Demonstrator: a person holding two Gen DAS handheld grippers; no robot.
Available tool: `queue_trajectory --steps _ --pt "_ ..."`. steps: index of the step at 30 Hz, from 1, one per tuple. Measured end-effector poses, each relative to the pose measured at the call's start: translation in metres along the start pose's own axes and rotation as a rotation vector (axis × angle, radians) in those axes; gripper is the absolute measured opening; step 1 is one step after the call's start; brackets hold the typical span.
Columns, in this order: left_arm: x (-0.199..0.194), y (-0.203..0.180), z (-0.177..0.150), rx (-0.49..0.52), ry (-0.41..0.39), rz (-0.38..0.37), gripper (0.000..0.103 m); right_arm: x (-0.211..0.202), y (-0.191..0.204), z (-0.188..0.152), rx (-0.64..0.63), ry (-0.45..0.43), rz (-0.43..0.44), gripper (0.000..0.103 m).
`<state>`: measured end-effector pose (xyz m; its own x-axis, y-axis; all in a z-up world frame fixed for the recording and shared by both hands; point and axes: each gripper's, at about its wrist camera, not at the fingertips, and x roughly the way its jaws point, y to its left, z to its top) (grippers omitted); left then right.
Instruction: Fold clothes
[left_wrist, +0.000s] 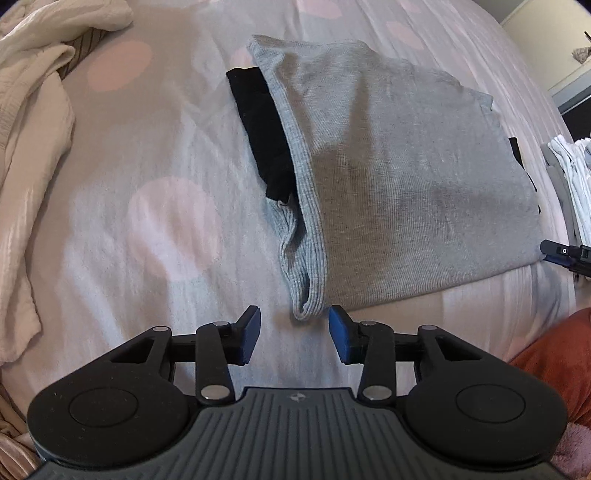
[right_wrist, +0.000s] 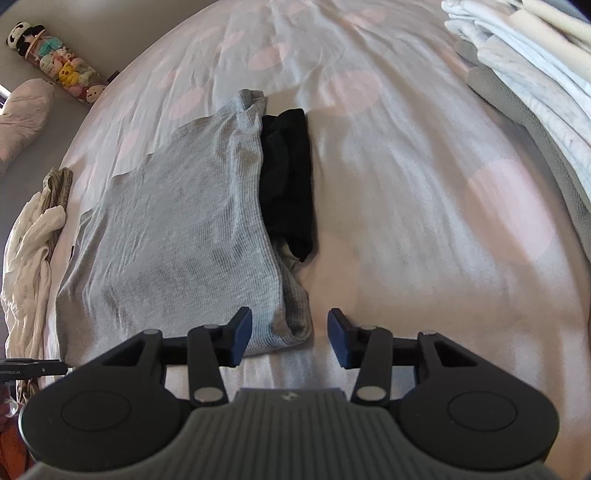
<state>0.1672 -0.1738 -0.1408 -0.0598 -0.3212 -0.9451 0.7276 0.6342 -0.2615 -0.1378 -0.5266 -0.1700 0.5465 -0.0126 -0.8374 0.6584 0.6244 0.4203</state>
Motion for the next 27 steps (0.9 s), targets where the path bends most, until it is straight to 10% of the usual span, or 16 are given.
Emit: queue_trajectory --steps 4,14,19,23,27 --pt "0.002 -0.004 0.000 0.030 0.007 0.020 0.021 0.006 0.007 -0.002 -0.048 0.048 -0.002 0.013" --pt "0.003 0.010 -0.006 -0.038 0.004 0.128 0.000 -0.016 0.002 -0.004 -0.019 -0.087 -0.039 0.011" --pt "-0.005 0.016 -0.006 -0.071 -0.041 0.043 0.000 -0.009 0.003 -0.003 -0.023 -0.040 -0.032 0.015" --pt "-0.018 0.030 -0.008 -0.163 -0.138 -0.064 0.030 -0.019 -0.004 -0.003 0.031 -0.107 0.001 0.047" --pt "-0.024 0.030 -0.005 -0.189 -0.189 -0.114 0.043 -0.023 -0.009 -0.001 0.078 -0.146 0.028 0.049"
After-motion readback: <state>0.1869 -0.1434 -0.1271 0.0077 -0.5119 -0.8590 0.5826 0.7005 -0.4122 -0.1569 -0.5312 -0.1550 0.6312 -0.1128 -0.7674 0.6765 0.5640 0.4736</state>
